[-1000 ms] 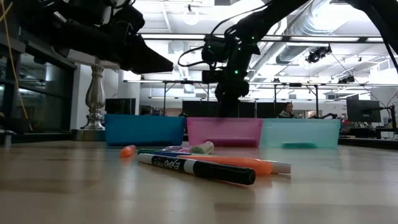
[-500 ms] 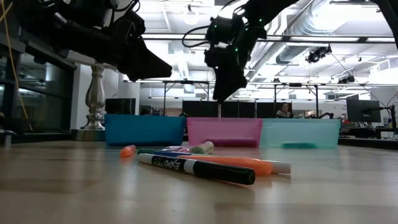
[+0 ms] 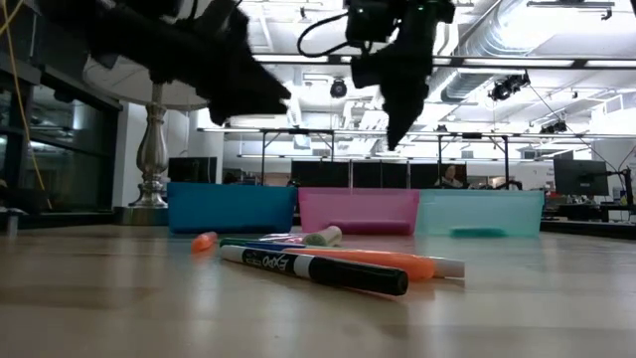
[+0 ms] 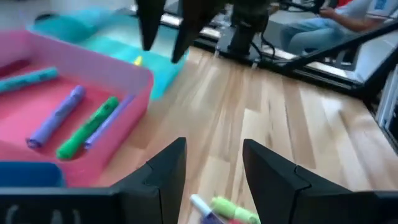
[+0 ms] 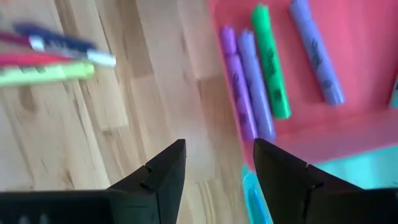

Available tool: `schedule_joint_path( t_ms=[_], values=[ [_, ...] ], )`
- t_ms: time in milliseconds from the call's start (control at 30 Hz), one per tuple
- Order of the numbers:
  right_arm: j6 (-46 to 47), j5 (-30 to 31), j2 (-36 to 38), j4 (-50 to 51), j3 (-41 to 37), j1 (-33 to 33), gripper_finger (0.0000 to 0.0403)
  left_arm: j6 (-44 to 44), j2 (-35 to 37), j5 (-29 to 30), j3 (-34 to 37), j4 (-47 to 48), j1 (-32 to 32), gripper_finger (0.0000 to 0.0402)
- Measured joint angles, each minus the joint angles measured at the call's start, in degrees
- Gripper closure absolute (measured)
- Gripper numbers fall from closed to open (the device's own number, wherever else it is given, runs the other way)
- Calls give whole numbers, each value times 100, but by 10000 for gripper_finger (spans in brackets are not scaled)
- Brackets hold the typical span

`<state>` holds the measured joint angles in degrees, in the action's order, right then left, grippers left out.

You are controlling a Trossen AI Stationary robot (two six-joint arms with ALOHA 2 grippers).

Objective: Pick & Place Markers
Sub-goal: Put the light green highlighter into the pink bin

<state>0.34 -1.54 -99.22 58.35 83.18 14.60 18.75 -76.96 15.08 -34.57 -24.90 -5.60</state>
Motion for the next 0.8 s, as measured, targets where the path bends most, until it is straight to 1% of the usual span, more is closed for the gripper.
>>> schedule_joint_path(
  t_ms=[133,233,367,433,533,600,667,800],
  values=[
    [162,170,319,-57,-710,-226,226,770,-540,202,-641,1169,-168,245],
    [376,312,693,-356,-1461,-351,226,1172,-974,196,-1266,1646,-208,245],
    [702,548,1383,-1012,-2452,-463,226,1505,-1564,-95,-2023,2514,-194,245],
    [883,599,1748,-1299,-2873,-497,226,1791,-1833,-120,-2483,2896,-195,245],
    [1149,638,2300,-1668,-3387,-562,226,2244,-2149,-127,-3142,4043,-203,245],
    [1250,639,2646,-1836,-3676,-629,226,2668,-2449,-149,-3687,4624,-206,245],
    [1308,616,2957,-2019,-3923,-702,226,3069,-2677,-200,-4158,5525,-240,245],
    [1410,515,3496,-2375,-4360,-862,226,3646,-3222,-460,-5142,6656,-354,245]
  ],
)
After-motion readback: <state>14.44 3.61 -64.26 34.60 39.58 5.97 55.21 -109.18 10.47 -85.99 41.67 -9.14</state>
